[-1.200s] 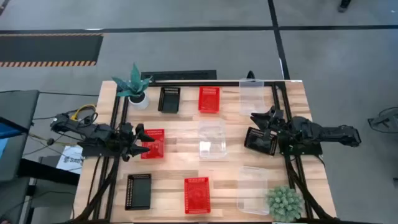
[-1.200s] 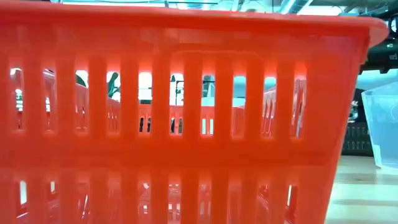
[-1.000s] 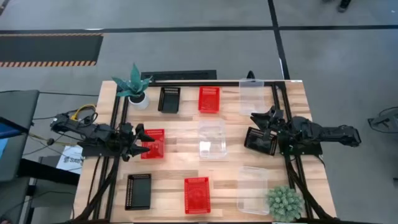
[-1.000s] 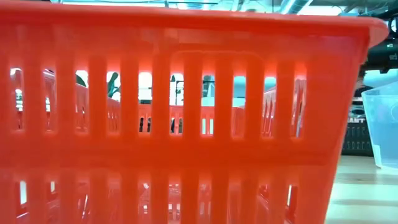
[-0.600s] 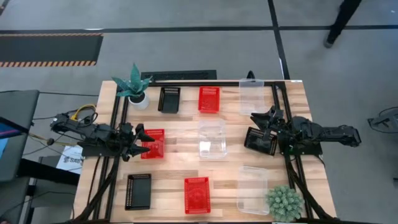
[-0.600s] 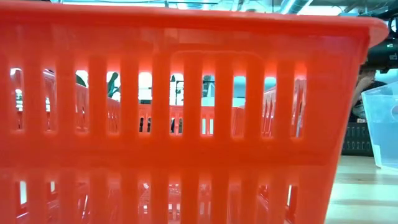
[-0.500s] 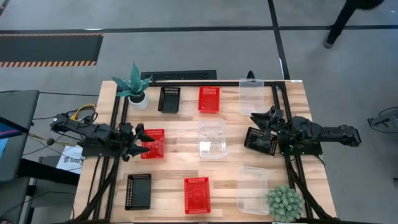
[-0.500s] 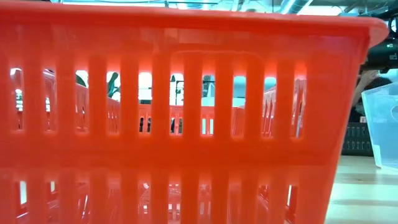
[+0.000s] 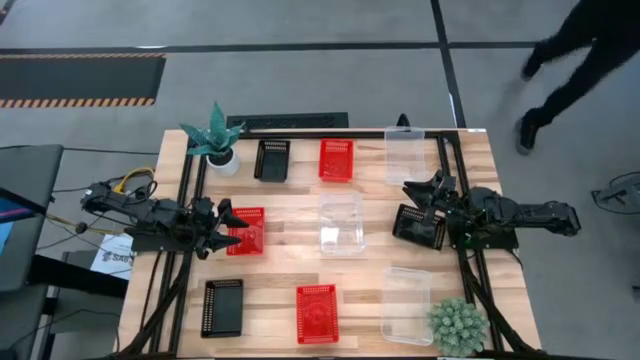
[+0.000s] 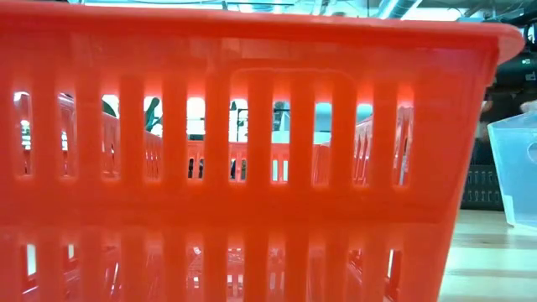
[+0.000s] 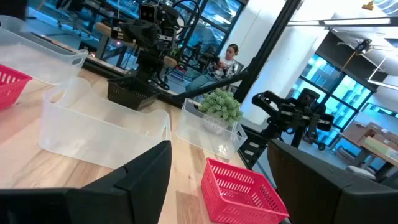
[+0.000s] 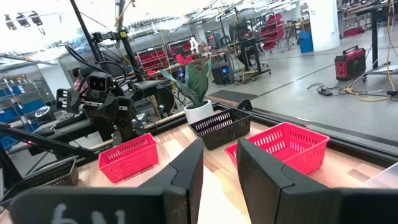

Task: Stack baskets by color

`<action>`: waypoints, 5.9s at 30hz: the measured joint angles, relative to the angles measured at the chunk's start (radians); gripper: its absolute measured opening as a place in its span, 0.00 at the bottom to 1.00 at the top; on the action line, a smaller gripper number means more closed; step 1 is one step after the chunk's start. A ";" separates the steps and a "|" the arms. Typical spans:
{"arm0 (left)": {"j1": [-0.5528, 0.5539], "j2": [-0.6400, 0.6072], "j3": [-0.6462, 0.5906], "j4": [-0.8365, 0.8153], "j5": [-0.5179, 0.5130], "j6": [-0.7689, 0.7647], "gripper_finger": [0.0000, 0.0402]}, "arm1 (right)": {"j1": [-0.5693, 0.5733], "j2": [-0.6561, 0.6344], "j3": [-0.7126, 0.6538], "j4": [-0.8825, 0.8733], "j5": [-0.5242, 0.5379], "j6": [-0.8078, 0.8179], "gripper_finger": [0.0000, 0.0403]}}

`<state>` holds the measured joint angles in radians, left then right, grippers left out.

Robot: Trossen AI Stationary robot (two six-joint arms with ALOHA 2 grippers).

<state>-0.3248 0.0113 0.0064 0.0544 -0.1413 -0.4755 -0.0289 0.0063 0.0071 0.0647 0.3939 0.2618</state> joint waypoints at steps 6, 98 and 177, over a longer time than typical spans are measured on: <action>0.000 0.000 0.000 0.000 0.000 0.000 0.63 | 0.000 0.000 0.000 0.000 0.000 0.000 0.30; 0.048 0.933 0.935 -1.280 -0.301 -1.169 0.63 | -0.026 0.000 0.000 0.024 0.032 0.452 0.30; 0.727 1.773 1.582 -0.796 -0.159 -0.322 0.00 | -0.026 0.000 0.000 0.017 0.027 0.446 0.30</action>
<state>0.4027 1.7846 1.5882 -0.7415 -0.3002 -0.7979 -0.0544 0.0059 0.0071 0.0814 0.4212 0.7080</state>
